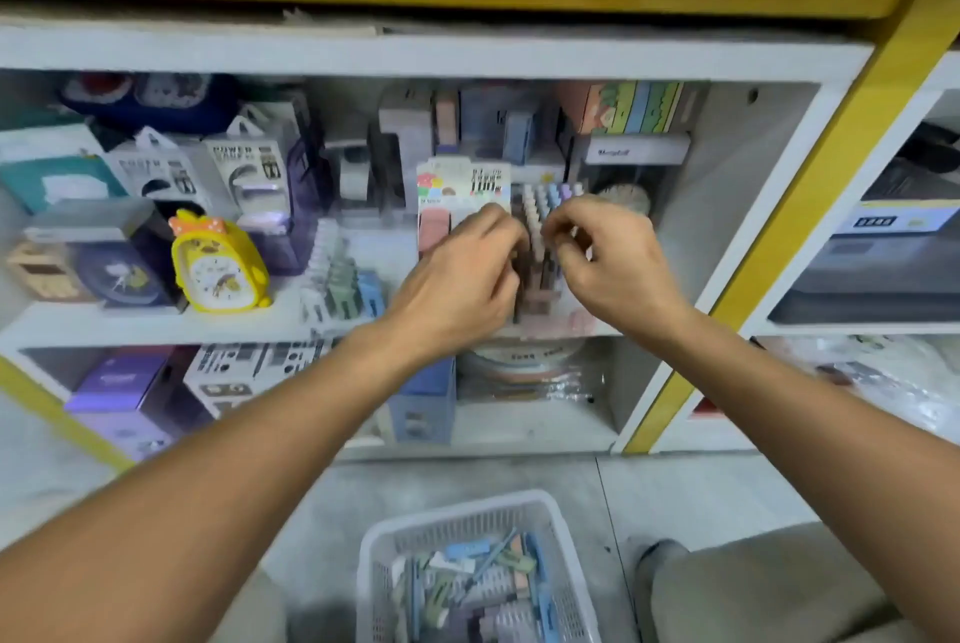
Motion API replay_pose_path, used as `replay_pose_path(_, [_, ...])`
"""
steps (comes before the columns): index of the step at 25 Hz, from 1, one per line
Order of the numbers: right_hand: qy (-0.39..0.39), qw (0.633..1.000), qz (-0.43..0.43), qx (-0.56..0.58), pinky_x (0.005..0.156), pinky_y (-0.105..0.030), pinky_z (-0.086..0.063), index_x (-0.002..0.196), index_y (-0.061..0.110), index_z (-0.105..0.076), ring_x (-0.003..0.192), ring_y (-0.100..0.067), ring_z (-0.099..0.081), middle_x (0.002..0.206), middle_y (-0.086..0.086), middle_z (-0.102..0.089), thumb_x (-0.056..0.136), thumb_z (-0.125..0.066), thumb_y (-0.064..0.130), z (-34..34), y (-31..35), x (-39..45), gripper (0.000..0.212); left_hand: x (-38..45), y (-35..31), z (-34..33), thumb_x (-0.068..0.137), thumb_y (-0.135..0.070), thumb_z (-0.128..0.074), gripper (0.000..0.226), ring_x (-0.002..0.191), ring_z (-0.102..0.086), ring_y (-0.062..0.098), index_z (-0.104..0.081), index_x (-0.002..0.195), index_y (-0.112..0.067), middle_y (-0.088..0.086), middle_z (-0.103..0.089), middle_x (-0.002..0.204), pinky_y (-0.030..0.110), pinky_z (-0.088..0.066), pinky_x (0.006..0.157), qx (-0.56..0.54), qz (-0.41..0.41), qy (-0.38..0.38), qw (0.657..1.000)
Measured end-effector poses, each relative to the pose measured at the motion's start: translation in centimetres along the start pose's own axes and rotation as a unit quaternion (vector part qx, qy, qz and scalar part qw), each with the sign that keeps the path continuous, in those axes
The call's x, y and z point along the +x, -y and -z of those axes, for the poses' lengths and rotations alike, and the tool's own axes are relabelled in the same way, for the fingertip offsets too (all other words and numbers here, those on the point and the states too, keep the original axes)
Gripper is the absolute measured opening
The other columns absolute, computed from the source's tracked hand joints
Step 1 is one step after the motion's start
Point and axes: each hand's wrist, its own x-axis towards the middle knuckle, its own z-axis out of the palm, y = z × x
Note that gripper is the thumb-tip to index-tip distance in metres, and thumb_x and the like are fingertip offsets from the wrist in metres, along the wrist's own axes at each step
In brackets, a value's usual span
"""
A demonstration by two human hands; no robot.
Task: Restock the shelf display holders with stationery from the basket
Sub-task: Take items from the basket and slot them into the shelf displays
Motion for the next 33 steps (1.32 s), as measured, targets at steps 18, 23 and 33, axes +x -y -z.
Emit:
replay_pose_path(18, [0.568, 0.749, -0.323, -0.106, 0.073, -0.033, -0.047, 0.136, -0.002, -0.041, 0.101, -0.031, -0.061, 0.120, -0.020, -0.061, 0.093, -0.055, 0.011, -22.6, -4.4, -31.3, 0.046, -30.7, 4.4, -19.3, 0.089, -0.017, -0.067, 0.039, 0.106, -0.062, 0.029, -0.053, 0.118, 0.005, 0.015, -0.057, 0.107, 0.025, -0.047, 0.074, -0.021, 0.420, 0.539, 0.730])
replay_pose_path(23, [0.467, 0.793, -0.364, -0.143, 0.071, -0.035, -0.046, 0.125, 0.002, -0.044, 0.098, -0.032, -0.063, 0.111, -0.016, -0.063, 0.095, -0.047, 0.006, -24.5, -4.7, -35.3, 0.030, -32.2, 3.6, -24.7, 0.085, -0.017, -0.074, 0.085, 0.129, -0.043, 0.037, -0.018, 0.145, 0.006, 0.027, -0.038, 0.139, 0.040, -0.046, 0.103, -0.020, 0.585, 0.416, 0.696])
replay_pose_path(33, [0.421, 0.814, -0.375, -0.137, 0.085, -0.044, -0.050, 0.124, 0.000, -0.045, 0.109, -0.036, -0.053, 0.123, -0.020, -0.049, 0.090, -0.053, 0.003, -26.9, -4.4, -36.6, 0.035, -33.8, 5.0, -26.7, 0.082, -0.001, -0.065, 0.050, 0.105, -0.055, 0.029, -0.044, 0.127, -0.009, 0.012, -0.055, 0.113, 0.043, -0.050, 0.081, -0.013, 0.458, 0.422, 0.782])
